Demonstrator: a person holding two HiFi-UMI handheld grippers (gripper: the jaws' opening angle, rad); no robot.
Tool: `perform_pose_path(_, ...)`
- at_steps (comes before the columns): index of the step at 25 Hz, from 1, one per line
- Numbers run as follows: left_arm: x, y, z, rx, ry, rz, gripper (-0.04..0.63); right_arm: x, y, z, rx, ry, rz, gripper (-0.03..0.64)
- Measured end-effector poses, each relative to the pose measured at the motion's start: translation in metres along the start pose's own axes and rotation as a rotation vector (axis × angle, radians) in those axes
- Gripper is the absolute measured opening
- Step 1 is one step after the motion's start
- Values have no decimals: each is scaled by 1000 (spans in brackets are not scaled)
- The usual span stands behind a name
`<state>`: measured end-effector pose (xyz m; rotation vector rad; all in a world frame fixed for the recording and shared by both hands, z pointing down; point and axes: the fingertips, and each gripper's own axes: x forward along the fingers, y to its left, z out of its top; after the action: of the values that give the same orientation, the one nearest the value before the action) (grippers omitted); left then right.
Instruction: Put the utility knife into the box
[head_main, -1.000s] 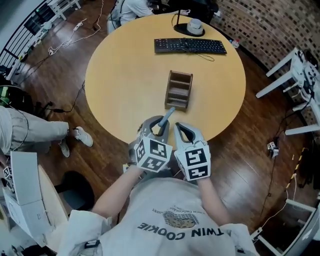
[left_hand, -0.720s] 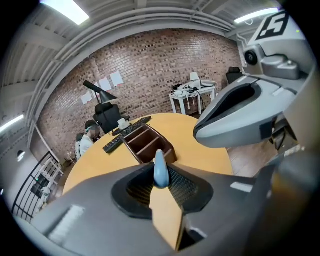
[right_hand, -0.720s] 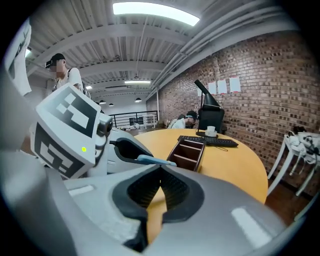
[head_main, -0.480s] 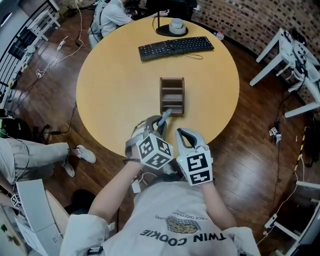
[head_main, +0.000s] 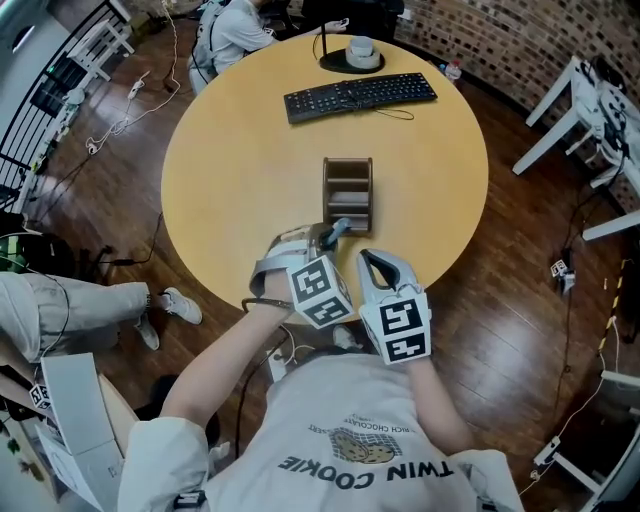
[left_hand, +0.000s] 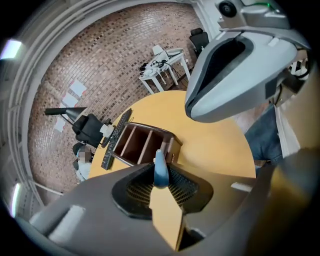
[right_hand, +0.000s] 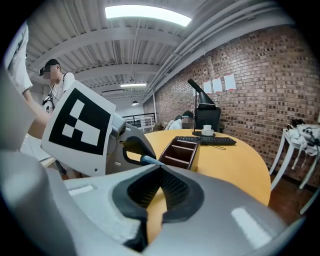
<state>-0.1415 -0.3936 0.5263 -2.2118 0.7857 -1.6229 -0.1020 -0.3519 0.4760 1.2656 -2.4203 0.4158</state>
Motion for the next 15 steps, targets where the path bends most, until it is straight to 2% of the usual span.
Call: perform_pose_path(15, 34, -2, 0, 227, 172, -99, 74, 2, -23, 3, 16, -6, -8, -2)
